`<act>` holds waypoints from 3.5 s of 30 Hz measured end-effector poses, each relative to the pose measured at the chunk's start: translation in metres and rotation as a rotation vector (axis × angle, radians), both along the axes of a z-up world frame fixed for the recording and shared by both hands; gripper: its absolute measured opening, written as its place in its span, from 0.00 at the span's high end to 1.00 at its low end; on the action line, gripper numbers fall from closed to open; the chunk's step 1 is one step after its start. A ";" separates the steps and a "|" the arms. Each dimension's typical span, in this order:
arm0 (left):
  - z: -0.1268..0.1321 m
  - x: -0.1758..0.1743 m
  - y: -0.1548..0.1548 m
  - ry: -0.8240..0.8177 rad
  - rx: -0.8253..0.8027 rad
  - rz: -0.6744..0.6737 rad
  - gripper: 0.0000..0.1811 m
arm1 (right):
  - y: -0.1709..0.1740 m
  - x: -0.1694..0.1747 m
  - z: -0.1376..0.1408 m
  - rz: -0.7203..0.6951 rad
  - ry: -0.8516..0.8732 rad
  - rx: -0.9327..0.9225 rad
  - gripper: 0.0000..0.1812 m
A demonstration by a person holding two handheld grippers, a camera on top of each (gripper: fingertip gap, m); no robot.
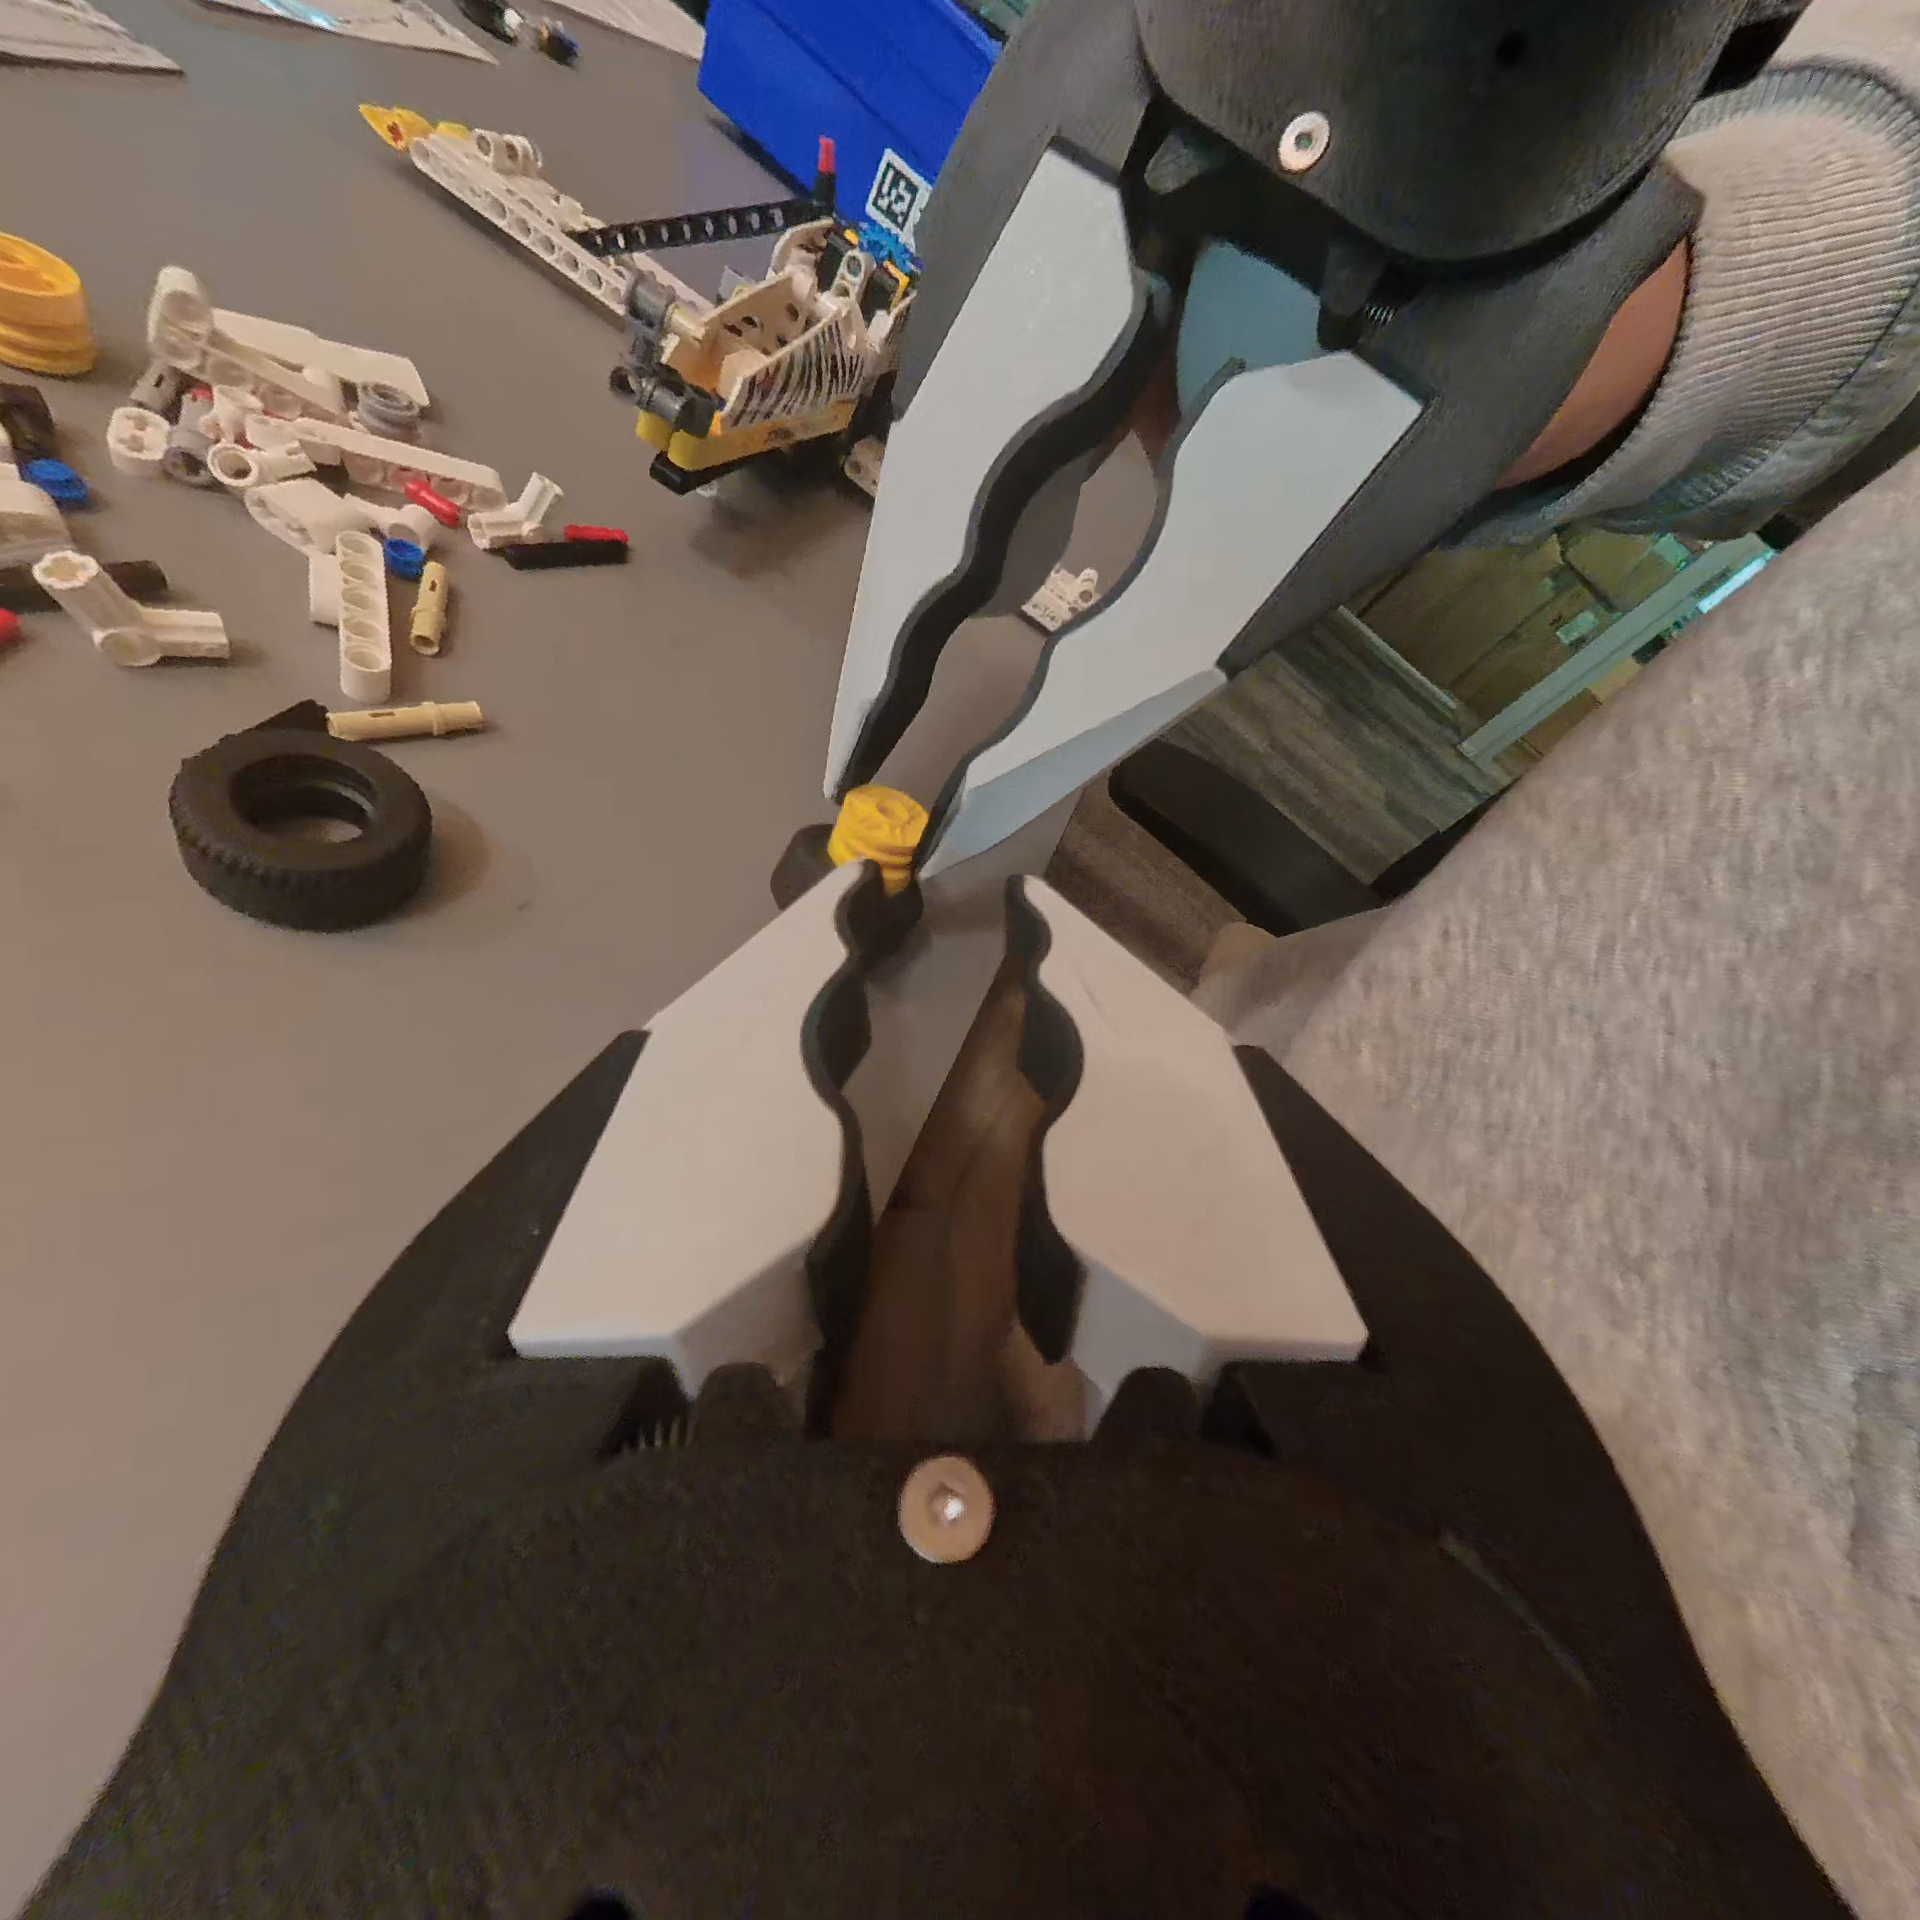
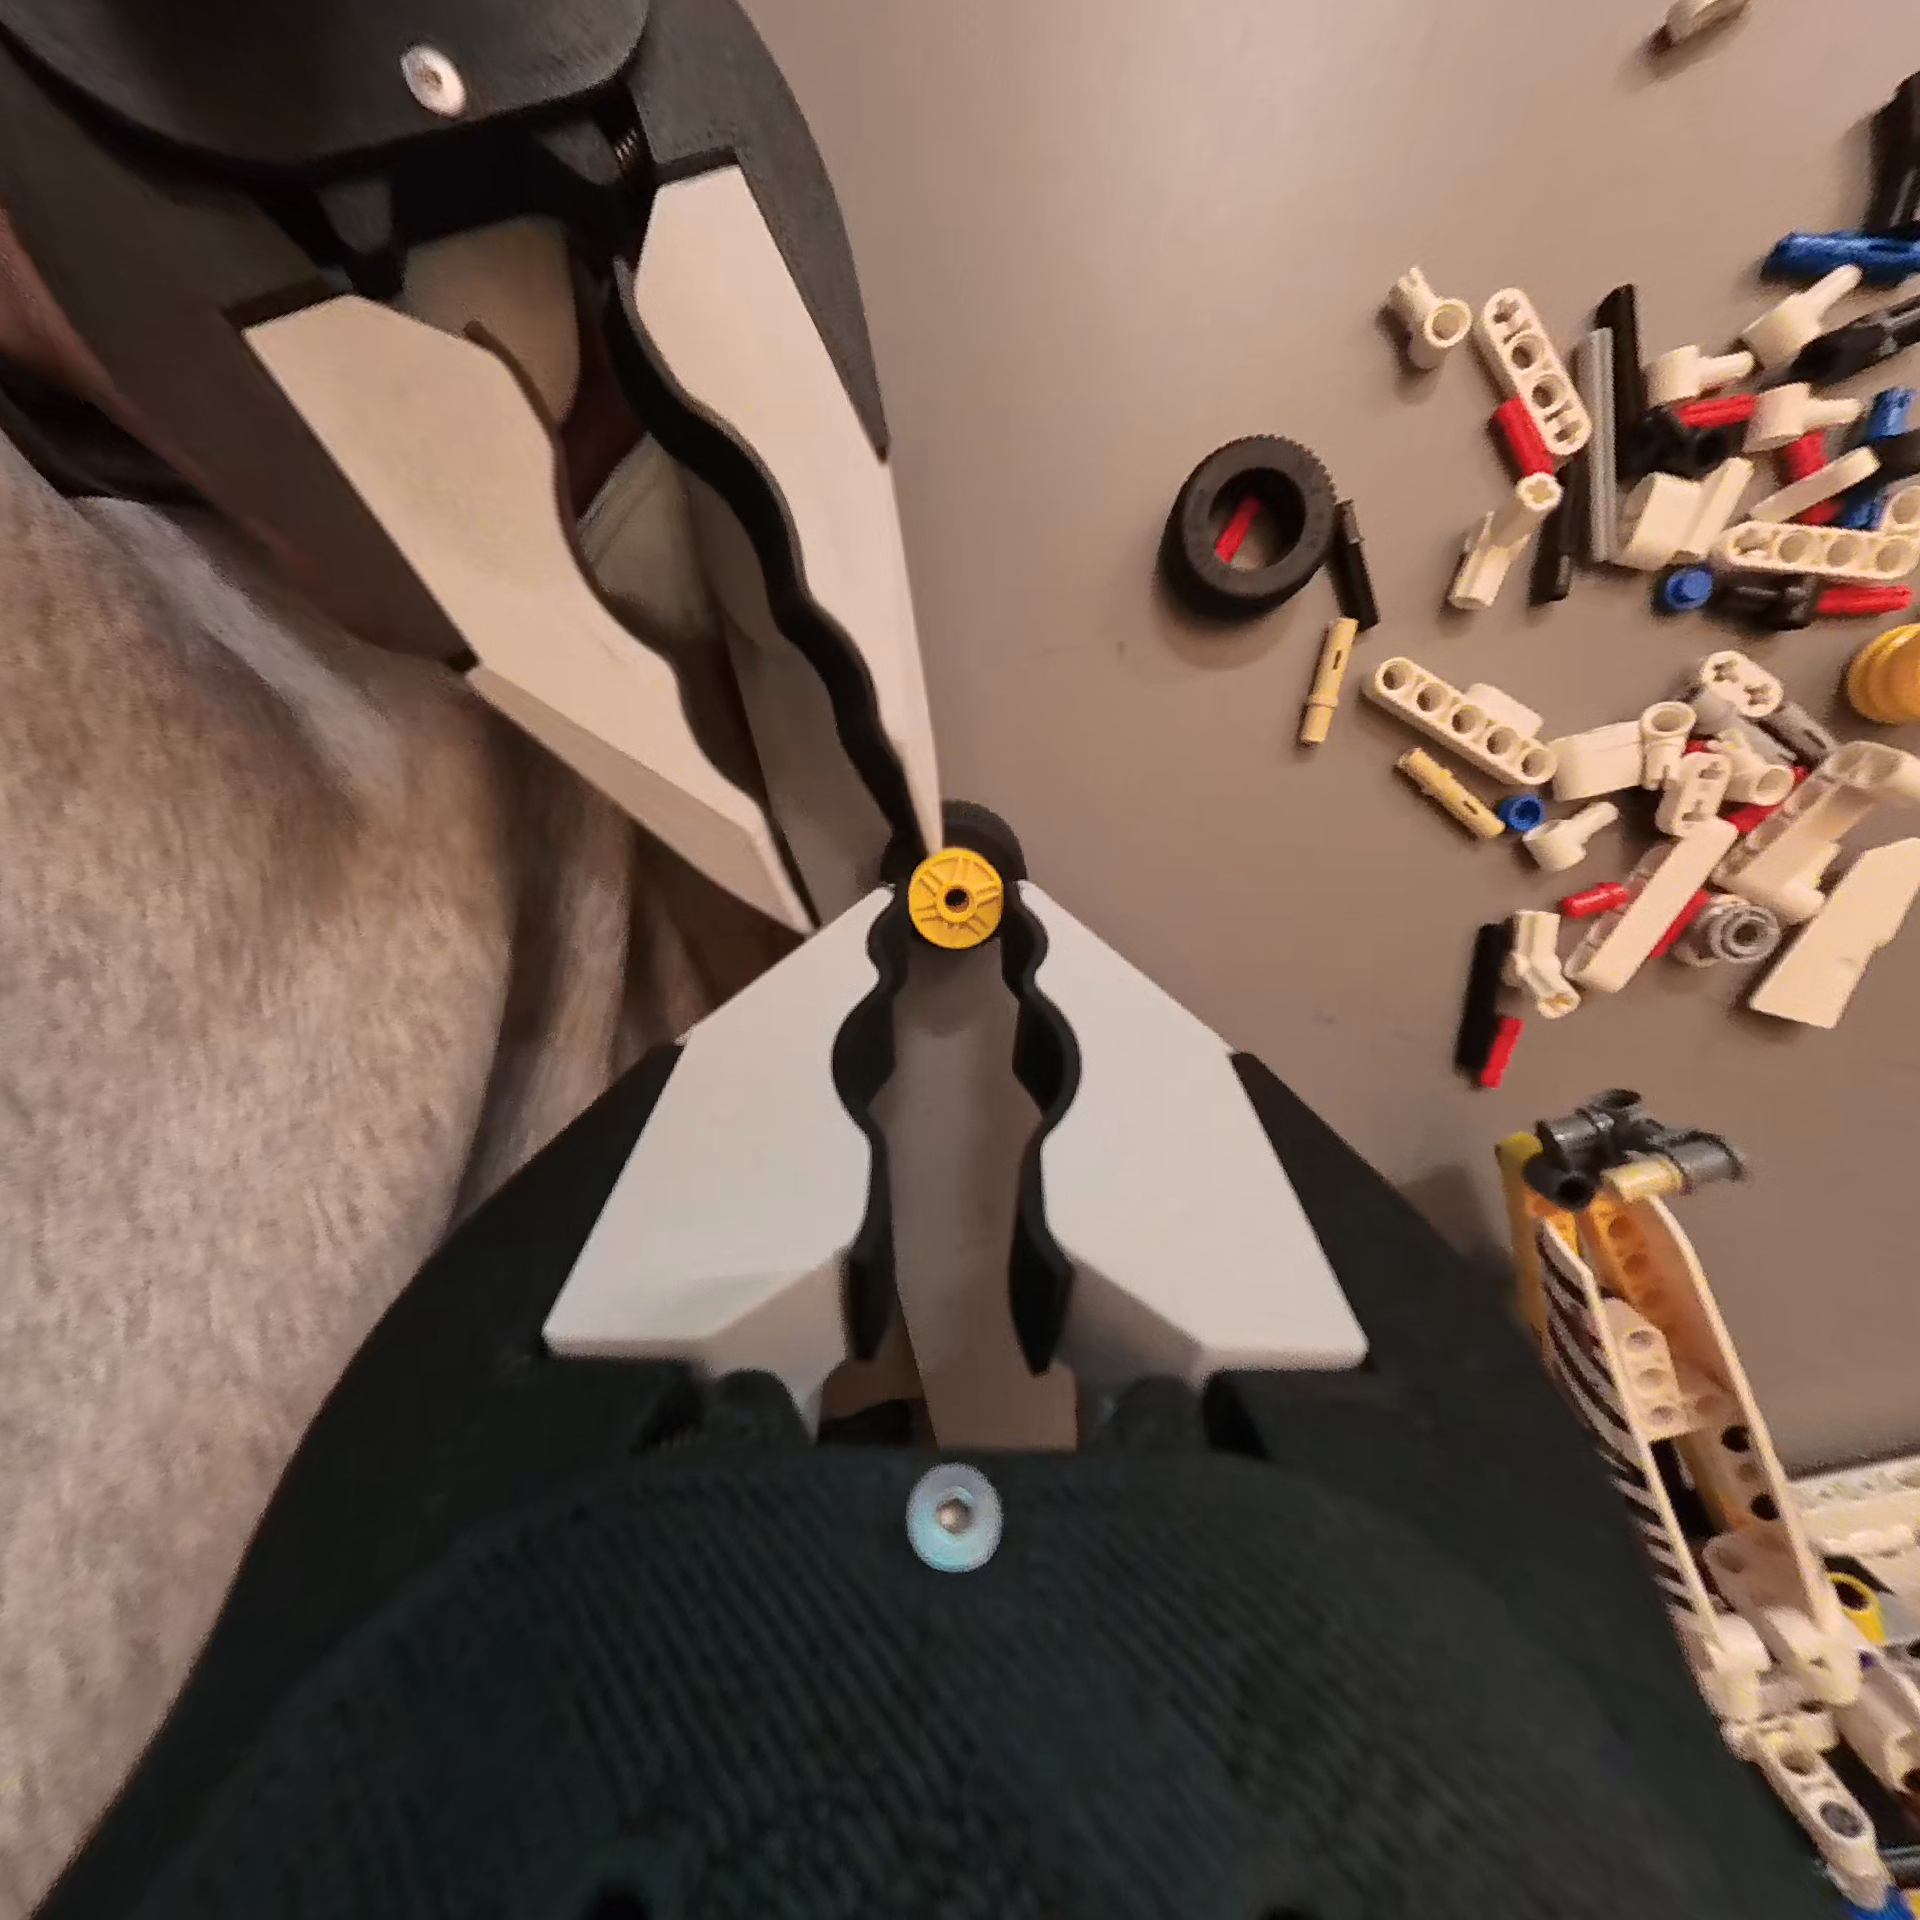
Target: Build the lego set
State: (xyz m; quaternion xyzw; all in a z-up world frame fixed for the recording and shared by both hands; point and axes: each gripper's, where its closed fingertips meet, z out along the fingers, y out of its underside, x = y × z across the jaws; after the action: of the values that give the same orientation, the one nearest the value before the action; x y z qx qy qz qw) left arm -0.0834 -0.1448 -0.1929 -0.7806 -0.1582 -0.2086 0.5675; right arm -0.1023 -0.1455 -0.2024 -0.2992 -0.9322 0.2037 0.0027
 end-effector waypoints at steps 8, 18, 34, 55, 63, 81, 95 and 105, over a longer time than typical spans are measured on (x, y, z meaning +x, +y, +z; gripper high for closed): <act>-0.002 0.005 0.000 -0.011 -0.006 -0.030 0.95 | 0.003 -0.001 0.003 -0.079 -0.017 -0.074 0.91; 0.005 -0.007 -0.006 -0.051 0.024 0.021 0.81 | -0.001 -0.001 -0.001 0.083 0.191 0.093 0.91; 0.004 -0.009 -0.006 -0.070 0.031 0.036 0.83 | 0.000 0.001 -0.006 0.087 0.139 0.127 0.91; 0.004 -0.014 -0.007 -0.091 0.036 0.074 0.85 | -0.001 0.001 -0.006 0.072 0.171 0.042 0.91; 0.002 -0.019 0.002 -0.172 0.037 0.112 0.89 | -0.003 0.000 -0.006 0.071 0.242 -0.044 0.91; -0.010 -0.016 0.009 -0.391 -0.227 0.057 0.95 | -0.005 -0.002 -0.007 -0.085 0.386 -0.333 0.91; -0.010 -0.016 0.011 -0.353 -0.307 0.121 0.95 | 0.005 0.006 -0.007 -0.154 0.318 -0.455 0.96; -0.015 -0.016 0.009 -0.300 -0.389 0.140 0.94 | 0.006 0.008 -0.008 -0.125 0.278 -0.415 1.00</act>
State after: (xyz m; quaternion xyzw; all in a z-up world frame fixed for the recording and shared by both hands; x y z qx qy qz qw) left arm -0.0998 -0.1358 -0.2080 -0.8224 -0.3317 -0.2480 0.3900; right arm -0.0947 -0.1399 -0.2108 -0.3194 -0.8409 0.4290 0.0819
